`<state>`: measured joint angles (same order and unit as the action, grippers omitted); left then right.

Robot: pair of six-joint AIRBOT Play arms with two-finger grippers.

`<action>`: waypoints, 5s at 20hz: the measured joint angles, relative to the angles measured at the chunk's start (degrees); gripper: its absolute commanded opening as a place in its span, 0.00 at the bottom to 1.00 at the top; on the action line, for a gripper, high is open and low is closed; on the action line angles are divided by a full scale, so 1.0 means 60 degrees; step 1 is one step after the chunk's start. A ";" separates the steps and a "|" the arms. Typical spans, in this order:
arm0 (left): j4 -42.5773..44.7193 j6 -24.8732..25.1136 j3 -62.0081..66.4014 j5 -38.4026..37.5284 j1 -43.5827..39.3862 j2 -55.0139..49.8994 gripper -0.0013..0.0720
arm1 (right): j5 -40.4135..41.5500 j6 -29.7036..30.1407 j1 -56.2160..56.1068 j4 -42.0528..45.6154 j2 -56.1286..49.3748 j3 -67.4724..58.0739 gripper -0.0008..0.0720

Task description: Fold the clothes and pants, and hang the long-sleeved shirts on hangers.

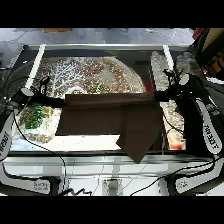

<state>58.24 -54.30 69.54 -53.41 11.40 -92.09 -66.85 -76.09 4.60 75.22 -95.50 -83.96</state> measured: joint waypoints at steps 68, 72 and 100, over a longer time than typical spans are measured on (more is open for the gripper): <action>-0.1566 0.2280 -0.2779 -0.4524 0.2787 0.0630 0.04 | -0.0197 0.4503 0.2014 -0.6309 0.4929 0.9311 0.03; -0.1650 0.2368 -0.2470 -0.4969 0.2929 0.1865 0.04 | -0.0423 0.4382 0.2014 -0.6492 0.6513 0.9089 0.03; -0.2004 -0.0539 -0.2801 -0.0659 0.0178 0.2401 0.04 | 0.6488 0.1428 0.0138 -0.6069 0.2761 0.4794 0.03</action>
<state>46.22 -57.54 52.73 -57.36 12.47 -77.69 -27.92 -67.53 5.43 38.81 -78.94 -55.20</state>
